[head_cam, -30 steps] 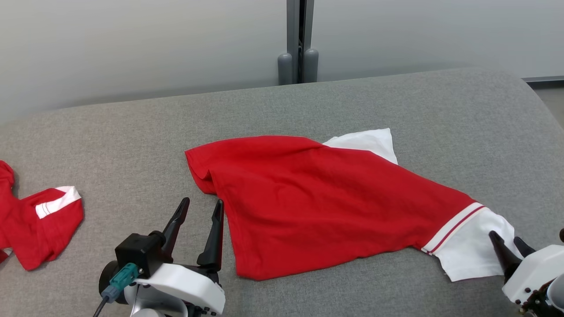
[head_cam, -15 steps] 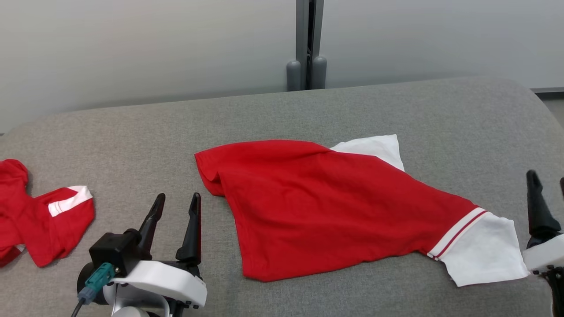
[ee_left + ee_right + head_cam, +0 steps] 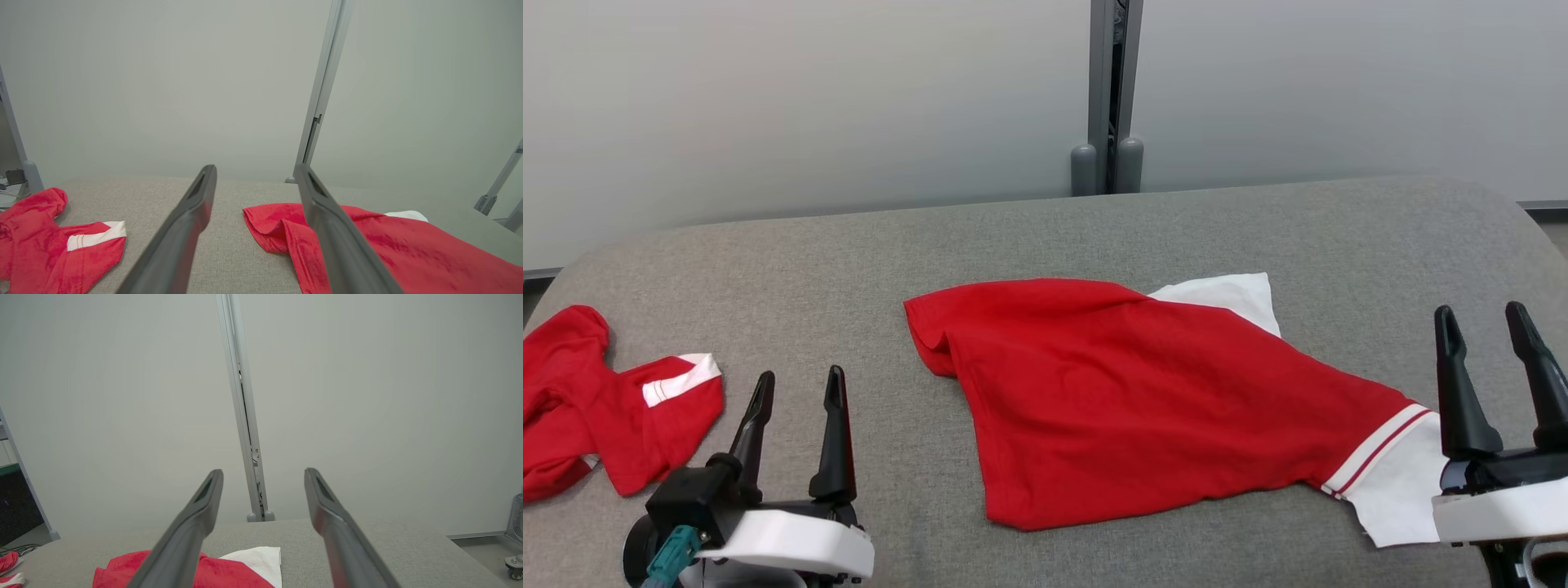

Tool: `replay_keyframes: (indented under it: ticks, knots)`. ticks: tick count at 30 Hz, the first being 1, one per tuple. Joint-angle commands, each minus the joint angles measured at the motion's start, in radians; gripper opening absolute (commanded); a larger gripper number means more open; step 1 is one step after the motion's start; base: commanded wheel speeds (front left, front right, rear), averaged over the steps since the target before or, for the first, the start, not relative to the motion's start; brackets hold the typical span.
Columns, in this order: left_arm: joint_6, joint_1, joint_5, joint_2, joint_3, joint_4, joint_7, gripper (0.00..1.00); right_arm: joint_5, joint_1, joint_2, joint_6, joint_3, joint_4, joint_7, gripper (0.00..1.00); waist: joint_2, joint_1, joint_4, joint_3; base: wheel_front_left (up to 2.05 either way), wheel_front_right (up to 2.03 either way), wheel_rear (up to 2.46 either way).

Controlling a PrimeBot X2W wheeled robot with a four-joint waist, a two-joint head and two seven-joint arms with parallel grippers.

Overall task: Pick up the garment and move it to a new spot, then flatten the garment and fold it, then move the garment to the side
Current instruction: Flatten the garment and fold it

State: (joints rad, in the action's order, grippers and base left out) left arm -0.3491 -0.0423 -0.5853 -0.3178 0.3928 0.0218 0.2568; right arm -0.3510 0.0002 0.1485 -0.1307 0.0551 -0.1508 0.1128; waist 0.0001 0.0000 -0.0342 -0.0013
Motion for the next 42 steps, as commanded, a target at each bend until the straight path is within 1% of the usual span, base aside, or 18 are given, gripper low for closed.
replay_keyframes:
  ticks: [1,5,11,16,21,30,35,42]
  knots:
    - [0.003,0.014,0.010,-0.004,-0.007,-0.008,0.004,1.00,0.004,0.010,0.007,0.000,-0.001,0.009,0.011,1.00,-0.0001,0.0000,0.002,-0.002,0.00,0.00,0.00]
    - [0.020,0.032,0.026,0.011,-0.013,-0.027,0.008,1.00,0.002,0.035,0.020,0.000,-0.044,0.060,0.049,1.00,-0.0001,0.0000,0.008,-0.009,0.00,0.00,0.00]
    - [0.031,0.036,0.047,0.031,-0.021,-0.037,0.009,1.00,-0.011,0.024,0.047,0.000,-0.083,0.096,0.083,1.00,-0.0001,0.0000,0.011,-0.015,0.00,0.00,0.00]
    - [0.031,0.035,0.061,0.033,-0.027,-0.040,0.009,1.00,-0.020,0.014,0.063,0.000,-0.088,0.103,0.085,1.00,-0.0001,0.0000,0.011,-0.020,0.00,0.00,0.00]
    - [0.034,0.041,0.058,0.030,-0.034,-0.047,0.009,1.00,-0.022,0.009,0.059,0.000,-0.092,0.109,0.089,1.00,-0.0001,0.0000,0.009,-0.022,0.00,0.00,0.00]
    - [0.025,0.042,0.054,0.024,-0.036,-0.042,0.004,1.00,-0.026,0.005,0.052,0.000,-0.084,0.122,0.096,1.00,-0.0001,0.0000,0.005,-0.017,0.00,0.00,0.00]
    - [0.026,0.040,0.047,0.024,-0.033,-0.037,-0.008,1.00,-0.019,0.004,0.046,0.000,-0.053,0.120,0.102,1.00,-0.0001,0.0000,0.001,-0.015,0.00,0.00,0.00]
    - [0.036,0.037,0.024,0.026,-0.009,-0.016,-0.067,1.00,0.014,0.016,0.049,0.000,0.064,0.106,0.058,1.00,-0.0001,0.0000,-0.016,-0.010,0.00,0.00,0.00]
